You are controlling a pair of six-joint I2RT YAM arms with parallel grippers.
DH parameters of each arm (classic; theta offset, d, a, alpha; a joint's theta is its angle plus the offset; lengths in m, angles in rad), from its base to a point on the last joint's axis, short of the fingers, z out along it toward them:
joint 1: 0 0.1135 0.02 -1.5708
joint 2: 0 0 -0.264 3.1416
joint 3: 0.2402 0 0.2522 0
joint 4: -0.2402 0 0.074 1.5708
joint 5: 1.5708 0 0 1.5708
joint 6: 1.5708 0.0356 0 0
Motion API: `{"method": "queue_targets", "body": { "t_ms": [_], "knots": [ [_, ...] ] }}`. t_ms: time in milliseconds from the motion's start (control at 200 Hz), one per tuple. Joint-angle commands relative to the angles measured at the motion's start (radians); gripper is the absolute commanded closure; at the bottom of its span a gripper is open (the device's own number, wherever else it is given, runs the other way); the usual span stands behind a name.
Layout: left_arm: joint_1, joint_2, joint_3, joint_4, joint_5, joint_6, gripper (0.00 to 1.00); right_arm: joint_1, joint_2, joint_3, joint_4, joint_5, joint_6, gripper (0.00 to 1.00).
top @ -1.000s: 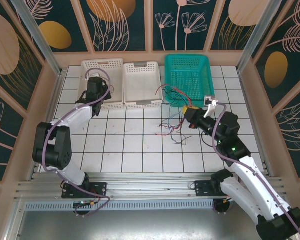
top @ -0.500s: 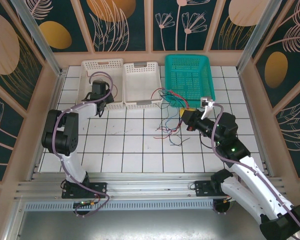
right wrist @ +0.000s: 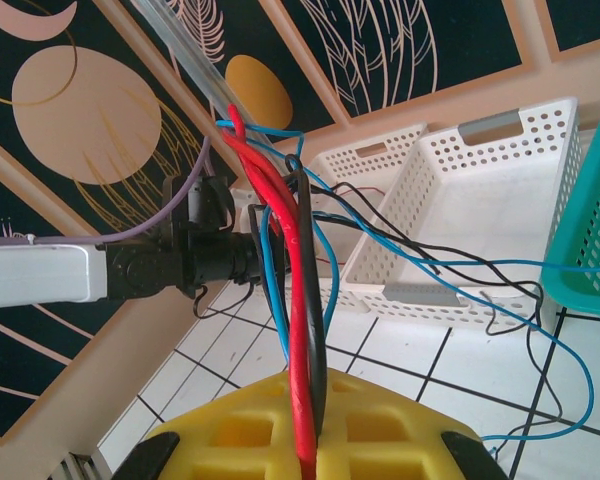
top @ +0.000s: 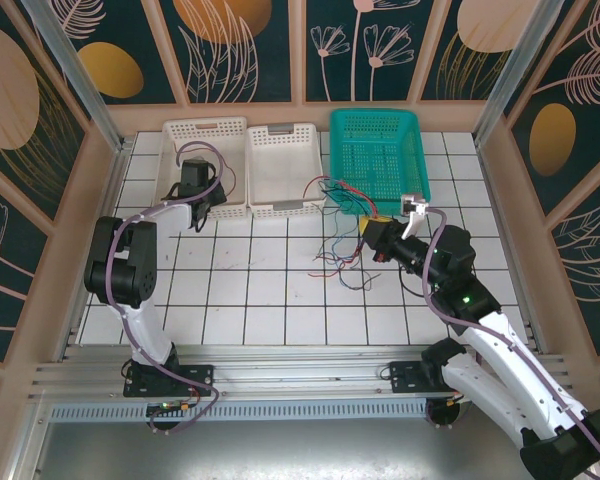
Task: Untangle the cables
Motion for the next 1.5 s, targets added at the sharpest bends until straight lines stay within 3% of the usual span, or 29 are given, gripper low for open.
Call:
{"method": "queue_targets", "body": {
  "t_ms": [0,290,495,686,901,1031,1126,1356,1496],
  "knots": [
    [0.008,0.019,0.031,-0.03,0.012,-0.003,0.9,0.012,-0.011,0.026,0.012,0.009,-0.015,1.0],
    [0.008,-0.005,0.077,-0.081,0.001,0.018,0.68,0.015,-0.008,0.023,0.017,0.006,-0.015,1.0],
    [0.01,-0.025,0.125,-0.138,-0.032,0.046,0.42,0.016,-0.008,0.023,0.016,0.006,-0.014,1.0],
    [0.015,-0.066,0.15,-0.18,-0.048,0.042,0.31,0.019,-0.001,0.019,0.014,0.007,-0.015,1.0],
    [0.015,-0.192,0.145,-0.238,0.001,-0.031,0.25,0.018,0.026,0.008,0.022,-0.01,-0.019,1.0],
    [0.015,-0.292,0.116,-0.273,0.116,-0.121,0.23,0.018,0.045,-0.001,0.047,-0.034,-0.025,1.0],
    [0.004,-0.4,0.014,-0.209,0.238,-0.213,0.21,0.017,0.066,-0.007,0.076,-0.077,-0.032,1.0],
    [-0.172,-0.595,-0.16,-0.12,0.305,-0.298,0.19,0.018,0.142,-0.011,0.151,-0.19,-0.029,1.0],
    [-0.214,-0.693,-0.278,-0.038,0.364,-0.336,0.19,0.022,0.181,-0.007,0.18,-0.277,-0.027,1.0]
  ]
}}
